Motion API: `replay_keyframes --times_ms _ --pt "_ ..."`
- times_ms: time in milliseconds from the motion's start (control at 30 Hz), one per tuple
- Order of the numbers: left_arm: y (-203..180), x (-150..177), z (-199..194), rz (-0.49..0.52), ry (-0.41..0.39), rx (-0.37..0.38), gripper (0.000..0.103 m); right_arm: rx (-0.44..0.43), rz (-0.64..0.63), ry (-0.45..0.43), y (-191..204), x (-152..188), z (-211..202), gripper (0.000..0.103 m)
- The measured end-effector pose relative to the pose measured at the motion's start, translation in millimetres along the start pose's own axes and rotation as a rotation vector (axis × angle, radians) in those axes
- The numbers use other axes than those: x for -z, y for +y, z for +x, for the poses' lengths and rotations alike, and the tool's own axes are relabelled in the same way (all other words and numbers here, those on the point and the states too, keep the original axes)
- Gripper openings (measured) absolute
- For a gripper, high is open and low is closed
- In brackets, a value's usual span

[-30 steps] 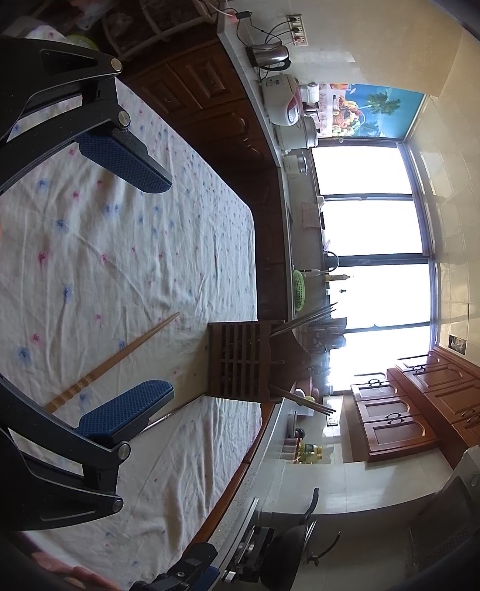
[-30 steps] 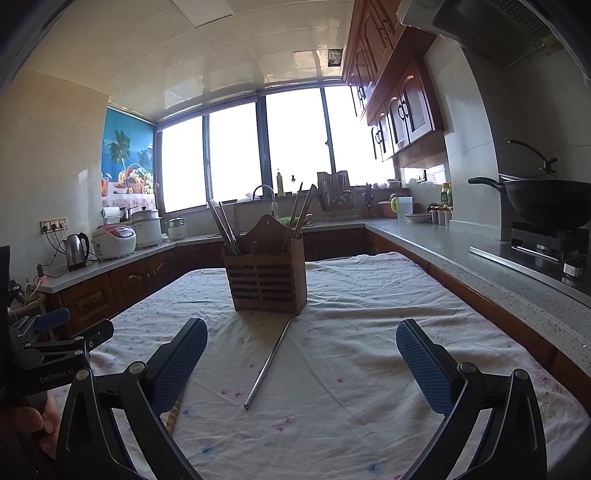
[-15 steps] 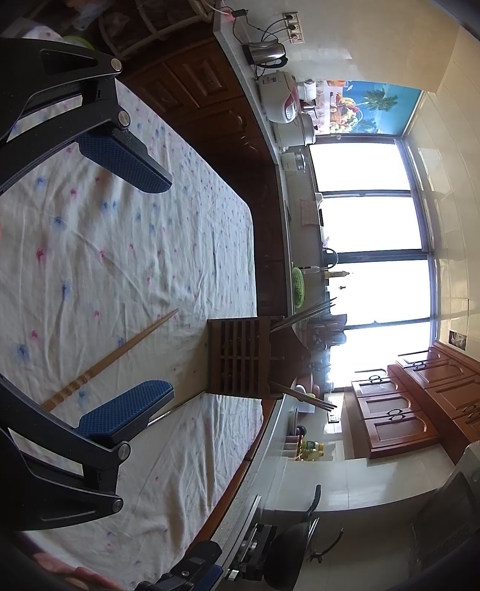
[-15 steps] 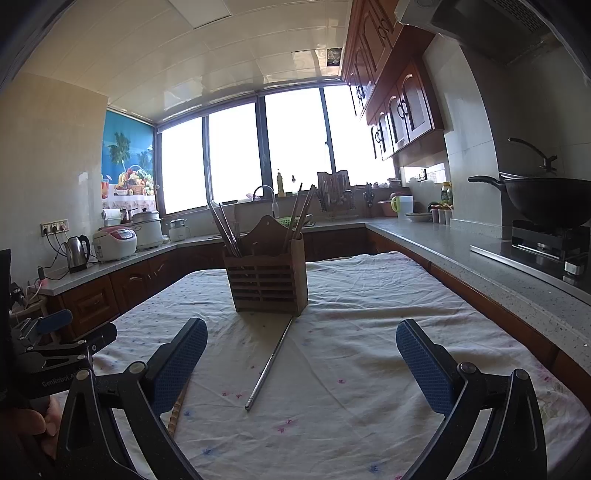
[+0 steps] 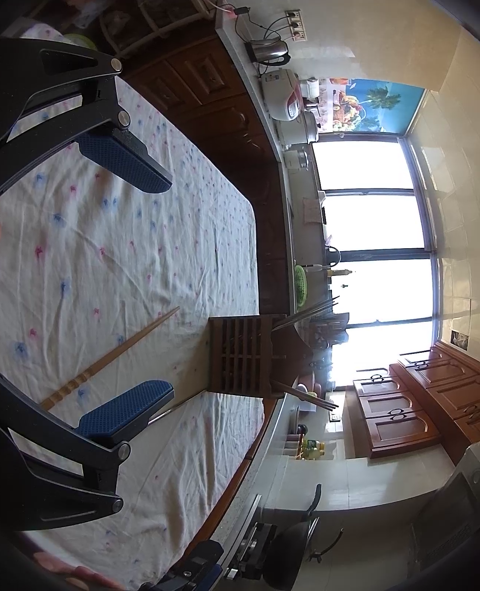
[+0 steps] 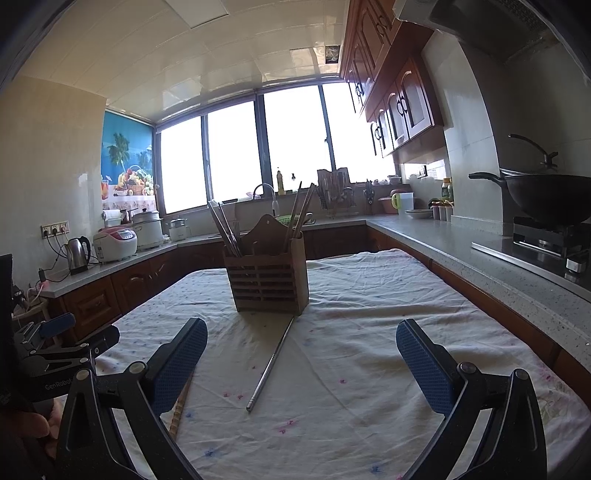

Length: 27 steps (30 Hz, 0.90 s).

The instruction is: Organize utensils

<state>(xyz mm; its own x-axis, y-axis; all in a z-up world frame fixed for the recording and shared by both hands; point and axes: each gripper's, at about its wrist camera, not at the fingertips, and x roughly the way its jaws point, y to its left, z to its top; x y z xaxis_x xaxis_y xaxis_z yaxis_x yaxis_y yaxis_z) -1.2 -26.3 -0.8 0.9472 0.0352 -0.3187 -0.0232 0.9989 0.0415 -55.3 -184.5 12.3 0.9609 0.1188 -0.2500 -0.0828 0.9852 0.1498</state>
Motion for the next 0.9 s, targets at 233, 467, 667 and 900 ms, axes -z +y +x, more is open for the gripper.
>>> replay_keyframes --times_ms 233,467,667,900 --pt "-0.2 -1.4 2.6 0.004 0.005 0.006 0.103 -0.005 0.014 0.006 -0.7 -1.4 0.5 0.103" --pt "0.0 -3.4 3.4 0.002 0.007 0.014 0.103 -0.006 0.02 0.006 1.7 -3.7 -0.3 0.103" --pt "-1.1 -7.6 3.6 0.002 0.01 0.033 0.103 -0.012 0.022 0.013 4.2 -7.1 2.0 0.103" --pt "-3.6 -8.2 8.4 0.001 0.027 0.05 0.103 -0.025 0.028 0.038 4.2 -9.3 10.1 0.103"
